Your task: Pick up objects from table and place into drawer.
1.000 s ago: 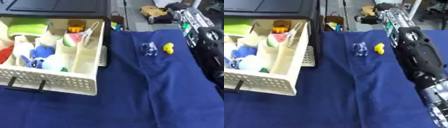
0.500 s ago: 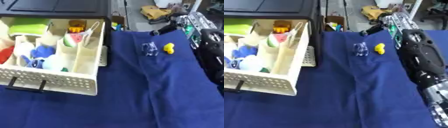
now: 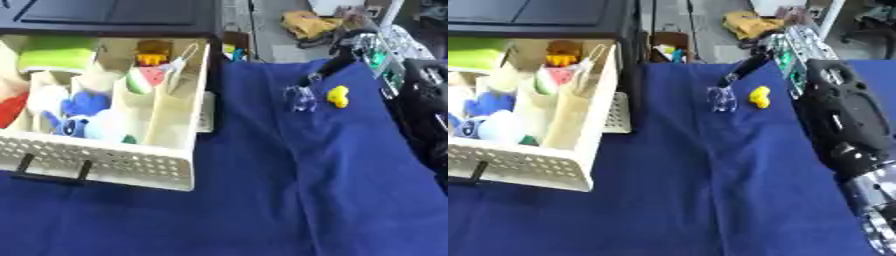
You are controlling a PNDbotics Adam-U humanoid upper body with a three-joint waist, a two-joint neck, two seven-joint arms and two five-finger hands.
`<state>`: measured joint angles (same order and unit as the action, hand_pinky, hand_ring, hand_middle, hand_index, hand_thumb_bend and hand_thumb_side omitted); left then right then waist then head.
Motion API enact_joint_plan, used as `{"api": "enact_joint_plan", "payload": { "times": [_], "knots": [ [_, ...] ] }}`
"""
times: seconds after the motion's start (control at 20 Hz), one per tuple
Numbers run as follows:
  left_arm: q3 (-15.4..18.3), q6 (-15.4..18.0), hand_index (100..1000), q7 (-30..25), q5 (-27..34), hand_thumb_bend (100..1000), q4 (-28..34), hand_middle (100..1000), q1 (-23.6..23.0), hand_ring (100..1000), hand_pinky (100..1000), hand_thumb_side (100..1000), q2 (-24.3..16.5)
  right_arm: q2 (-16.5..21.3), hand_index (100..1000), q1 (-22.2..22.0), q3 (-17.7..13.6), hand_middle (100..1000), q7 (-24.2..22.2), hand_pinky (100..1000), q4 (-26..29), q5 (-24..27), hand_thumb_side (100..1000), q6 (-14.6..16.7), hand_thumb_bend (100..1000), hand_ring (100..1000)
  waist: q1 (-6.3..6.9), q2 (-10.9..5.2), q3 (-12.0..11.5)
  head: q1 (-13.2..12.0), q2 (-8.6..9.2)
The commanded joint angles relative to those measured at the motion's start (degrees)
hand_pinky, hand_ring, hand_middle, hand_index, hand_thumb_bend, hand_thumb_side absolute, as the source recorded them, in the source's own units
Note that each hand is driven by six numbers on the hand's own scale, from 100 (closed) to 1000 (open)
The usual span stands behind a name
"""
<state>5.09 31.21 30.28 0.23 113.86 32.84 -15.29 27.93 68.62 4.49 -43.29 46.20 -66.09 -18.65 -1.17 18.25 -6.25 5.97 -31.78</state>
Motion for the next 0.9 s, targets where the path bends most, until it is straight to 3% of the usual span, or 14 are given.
{"api": "enact_joint_plan", "payload": {
  "times": [0.05,0.4,0.5,0.9],
  "knots": [
    [0.0,0.0,716,-0.1,0.1,241,0.7,536,0.8,378,289,1000,-0.5,1.1,958,0.4,0.8,791,-0.4,902,2.1,0.8,576,-1.2,739,945,0.08,-1.04,-0.1,-0.2,0.72],
    [0.1,0.0,716,0.0,0.1,242,0.7,536,1.0,378,289,1000,-0.4,0.6,924,-1.5,1.8,749,0.0,889,3.4,2.3,583,-2.8,705,926,-0.12,-0.87,-0.2,-0.3,0.9],
    [0.1,0.0,716,0.0,0.1,242,0.7,536,1.0,378,289,1000,-0.4,0.8,896,-2.2,2.5,728,0.0,881,4.0,2.1,621,-3.5,625,918,-0.17,-0.82,-0.2,-0.2,0.91],
    [0.1,0.0,716,-0.1,0.2,243,0.7,536,1.2,378,288,1000,-0.4,0.6,870,-4.2,4.1,705,1.9,868,7.6,0.8,680,-8.2,615,918,-0.28,-0.82,-0.1,-0.2,1.1]
  ]
}}
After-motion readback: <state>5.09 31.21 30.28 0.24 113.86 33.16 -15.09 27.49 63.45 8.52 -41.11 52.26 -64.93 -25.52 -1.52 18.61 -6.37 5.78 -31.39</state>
